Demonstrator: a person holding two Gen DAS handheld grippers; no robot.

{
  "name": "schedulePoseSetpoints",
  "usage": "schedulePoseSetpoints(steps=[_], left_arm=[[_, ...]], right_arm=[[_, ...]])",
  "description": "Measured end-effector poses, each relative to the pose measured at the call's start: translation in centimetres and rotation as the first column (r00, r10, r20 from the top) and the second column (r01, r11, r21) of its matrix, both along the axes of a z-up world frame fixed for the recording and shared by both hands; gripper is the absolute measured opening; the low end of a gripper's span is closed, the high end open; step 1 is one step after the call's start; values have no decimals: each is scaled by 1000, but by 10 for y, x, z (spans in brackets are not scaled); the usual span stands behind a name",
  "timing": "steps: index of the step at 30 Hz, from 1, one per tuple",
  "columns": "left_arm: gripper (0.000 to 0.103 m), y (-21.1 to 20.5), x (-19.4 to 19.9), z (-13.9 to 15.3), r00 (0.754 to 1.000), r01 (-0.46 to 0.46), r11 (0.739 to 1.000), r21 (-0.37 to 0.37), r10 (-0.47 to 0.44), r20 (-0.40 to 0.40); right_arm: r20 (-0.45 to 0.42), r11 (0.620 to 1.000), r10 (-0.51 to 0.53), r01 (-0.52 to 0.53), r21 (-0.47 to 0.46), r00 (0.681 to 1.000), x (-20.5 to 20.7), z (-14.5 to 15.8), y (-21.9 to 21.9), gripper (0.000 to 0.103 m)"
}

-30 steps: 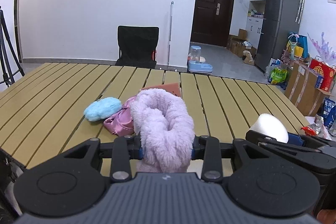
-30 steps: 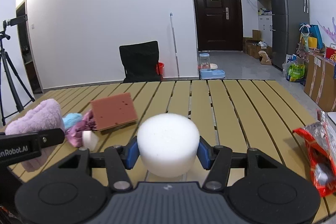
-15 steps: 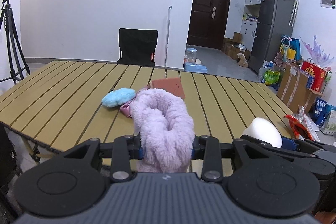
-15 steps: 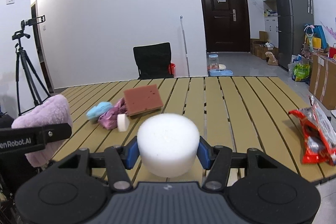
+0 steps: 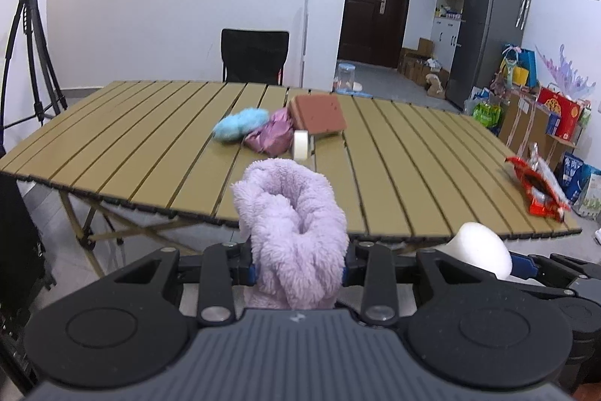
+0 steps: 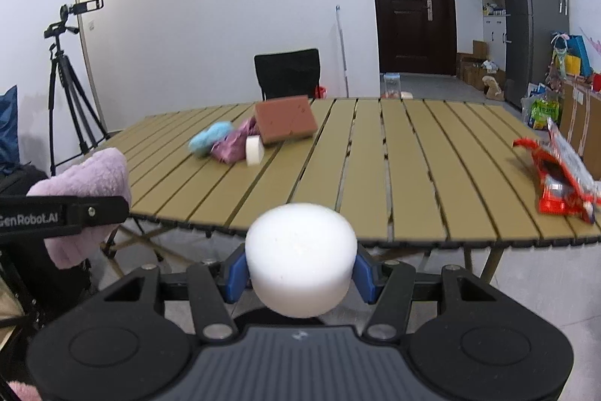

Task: Collect trash
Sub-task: 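Carry the headband and white sponge with both tools toward the black bin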

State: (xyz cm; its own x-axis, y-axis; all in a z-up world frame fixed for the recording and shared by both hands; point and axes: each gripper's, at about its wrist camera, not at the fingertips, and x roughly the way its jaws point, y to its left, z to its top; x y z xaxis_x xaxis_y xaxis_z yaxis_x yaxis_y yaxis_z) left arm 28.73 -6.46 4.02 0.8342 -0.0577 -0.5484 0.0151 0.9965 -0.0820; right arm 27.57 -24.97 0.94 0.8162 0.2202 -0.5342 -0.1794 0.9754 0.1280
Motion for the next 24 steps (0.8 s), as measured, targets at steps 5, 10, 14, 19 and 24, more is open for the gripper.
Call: schedulePoseSetpoints(steps=[5, 10, 14, 19, 24], left_arm=[[36, 7, -13, -18, 999, -1, 1000, 5, 1, -36], [36, 17, -21, -41, 997, -5, 1000, 17, 7, -79], [36, 23, -24, -62, 992, -11, 1000, 29, 15, -122], [36, 31, -27, -88, 984, -21, 999, 43, 28, -174], [36, 35, -26, -109, 976, -24, 998, 61, 37, -216]], right_arm=[[-36, 1000, 10, -10, 1, 999, -16, -18, 6, 55], [-82, 1000, 14, -13, 4, 997, -26, -41, 14, 55], [-127, 1000, 14, -13, 7, 992, -30, -62, 20, 55], [-187, 1000, 15, -14, 4, 982, -33, -90, 26, 55], [-244, 1000, 14, -14, -2, 970, -33, -113, 29, 55]])
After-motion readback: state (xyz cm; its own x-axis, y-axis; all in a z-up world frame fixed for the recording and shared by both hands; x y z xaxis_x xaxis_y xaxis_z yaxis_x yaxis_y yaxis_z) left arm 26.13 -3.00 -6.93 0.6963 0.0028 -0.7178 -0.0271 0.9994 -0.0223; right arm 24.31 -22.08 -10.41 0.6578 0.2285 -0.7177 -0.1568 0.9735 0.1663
